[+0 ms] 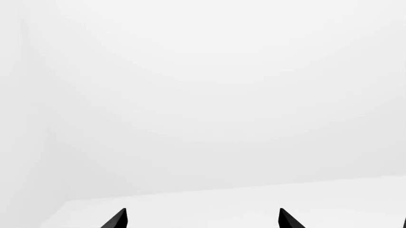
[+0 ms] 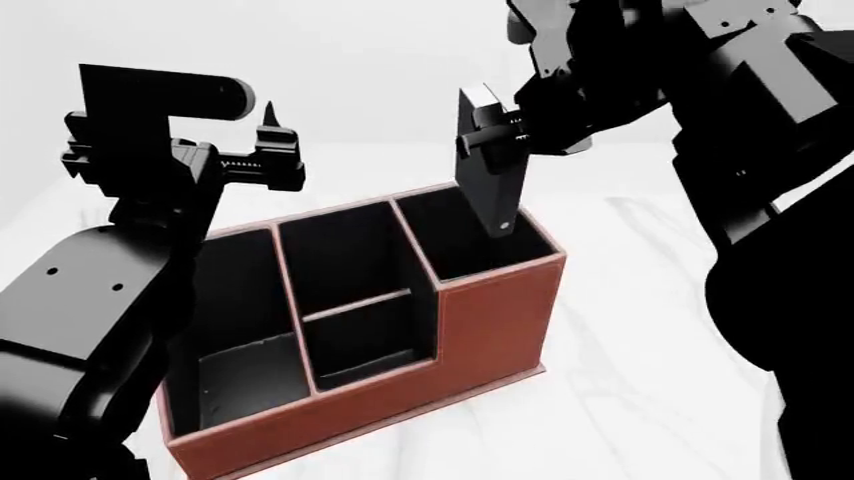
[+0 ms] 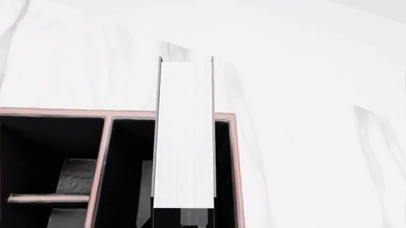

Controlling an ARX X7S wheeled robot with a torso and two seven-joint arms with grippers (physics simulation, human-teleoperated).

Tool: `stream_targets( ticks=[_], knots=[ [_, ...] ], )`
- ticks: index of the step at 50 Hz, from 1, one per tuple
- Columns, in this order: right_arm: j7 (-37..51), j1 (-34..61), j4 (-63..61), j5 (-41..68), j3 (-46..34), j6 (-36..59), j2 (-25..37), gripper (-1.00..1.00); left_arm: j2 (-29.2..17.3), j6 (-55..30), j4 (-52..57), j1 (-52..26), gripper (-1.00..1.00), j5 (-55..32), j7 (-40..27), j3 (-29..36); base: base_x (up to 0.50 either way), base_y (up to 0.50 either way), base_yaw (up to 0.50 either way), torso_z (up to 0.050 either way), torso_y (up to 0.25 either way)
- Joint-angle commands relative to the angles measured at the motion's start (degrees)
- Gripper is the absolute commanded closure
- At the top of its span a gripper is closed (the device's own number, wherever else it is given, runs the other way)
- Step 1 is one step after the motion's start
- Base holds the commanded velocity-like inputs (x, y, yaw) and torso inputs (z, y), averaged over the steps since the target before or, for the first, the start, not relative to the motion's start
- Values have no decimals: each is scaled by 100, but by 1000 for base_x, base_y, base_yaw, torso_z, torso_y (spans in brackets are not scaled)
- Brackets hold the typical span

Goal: Pick up the book and place it in the right compartment of the caddy.

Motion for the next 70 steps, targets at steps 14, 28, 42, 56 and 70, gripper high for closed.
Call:
stream_targets(
  ticks=[14, 28, 42, 56, 70],
  knots=[
    [-79, -408, -85, -490, 81, -96, -10, 100, -26, 29, -35, -15, -100, -42, -29, 25, 0, 0, 0, 0, 1],
    [-74, -673, -60, -476, 73, -301, -10, 100, -45, 74, -74, -8, -100, -57, -40, 40, 0, 0, 0, 1, 1],
    [-17, -1072, -15, -490, 147, -539, -11, 100, -66, 146, -102, 68, -100, -78, -48, 31, 0, 0, 0, 0, 1],
    [3, -1345, -90, -256, 14, -883, -11, 100, -95, 192, -136, 107, -100, -100, -58, 13, 0, 0, 0, 0, 1],
    [199, -1585, -165, 28, -224, -1047, -11, 100, -115, 202, -175, 97, -100, -125, -58, 33, 0, 0, 0, 1, 1]
  ],
)
